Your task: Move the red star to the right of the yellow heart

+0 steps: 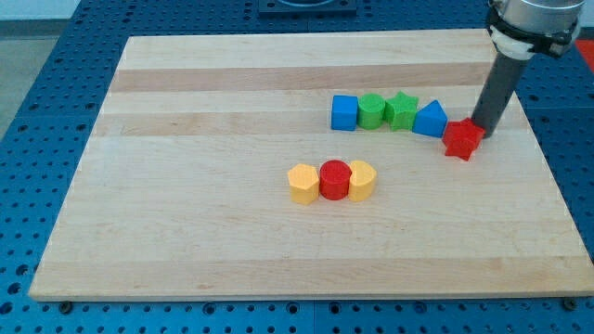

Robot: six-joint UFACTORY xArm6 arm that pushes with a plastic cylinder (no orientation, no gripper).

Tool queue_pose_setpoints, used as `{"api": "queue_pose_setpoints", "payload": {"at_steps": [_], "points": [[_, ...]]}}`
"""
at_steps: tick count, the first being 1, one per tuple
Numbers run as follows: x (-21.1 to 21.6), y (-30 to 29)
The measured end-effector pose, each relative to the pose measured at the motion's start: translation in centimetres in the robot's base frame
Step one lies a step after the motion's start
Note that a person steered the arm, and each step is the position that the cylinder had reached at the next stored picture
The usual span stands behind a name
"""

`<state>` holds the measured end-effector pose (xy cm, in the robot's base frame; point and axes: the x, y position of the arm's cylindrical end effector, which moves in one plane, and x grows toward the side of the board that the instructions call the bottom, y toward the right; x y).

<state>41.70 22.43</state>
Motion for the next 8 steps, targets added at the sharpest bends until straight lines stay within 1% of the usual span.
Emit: {"api": "queue_pose_setpoints", "payload": {"at_steps": [2, 3, 4, 5, 7, 8], "points": [[3.3, -0.1], [4.1, -0.1], [2.8, 1.0], [0.6, 1.2], [1.6, -1.9], [2.3, -2.1]]}}
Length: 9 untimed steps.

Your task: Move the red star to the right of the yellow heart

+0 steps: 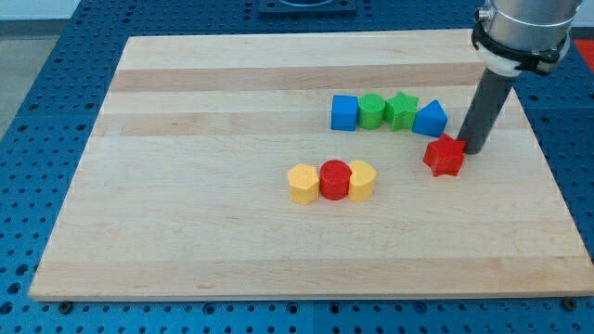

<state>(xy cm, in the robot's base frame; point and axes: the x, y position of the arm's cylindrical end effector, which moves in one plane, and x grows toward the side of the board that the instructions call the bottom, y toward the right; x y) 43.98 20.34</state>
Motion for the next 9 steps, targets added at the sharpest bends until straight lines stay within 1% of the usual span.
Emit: {"api": "queue_pose_setpoints", "payload": {"at_steps": [1, 6, 9], "points": [[0.7, -0.4], [3.5, -6.2], [3.5, -6.1]]}}
